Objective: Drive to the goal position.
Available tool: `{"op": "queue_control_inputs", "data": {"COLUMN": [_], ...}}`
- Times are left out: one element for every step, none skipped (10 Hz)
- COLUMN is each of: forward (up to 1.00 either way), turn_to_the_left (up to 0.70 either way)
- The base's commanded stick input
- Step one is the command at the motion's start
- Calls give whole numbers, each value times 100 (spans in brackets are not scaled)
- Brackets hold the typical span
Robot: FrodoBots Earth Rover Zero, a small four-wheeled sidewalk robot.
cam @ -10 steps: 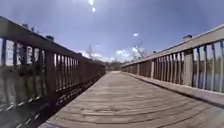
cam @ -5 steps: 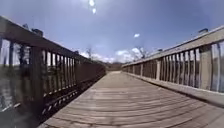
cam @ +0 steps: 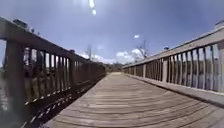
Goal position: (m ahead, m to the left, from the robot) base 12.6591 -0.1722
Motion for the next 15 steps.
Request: {"op": "queue_control_inputs", "data": {"forward": [70, 70, 70, 70, 70, 70, 70, 70, 70, 70, 70, 70, 70, 70, 70], "turn_to_the_left": [0, 0, 0, 0, 0, -9, -35, -31, 0, 0, 0, 0, 0, 0, 0]}}
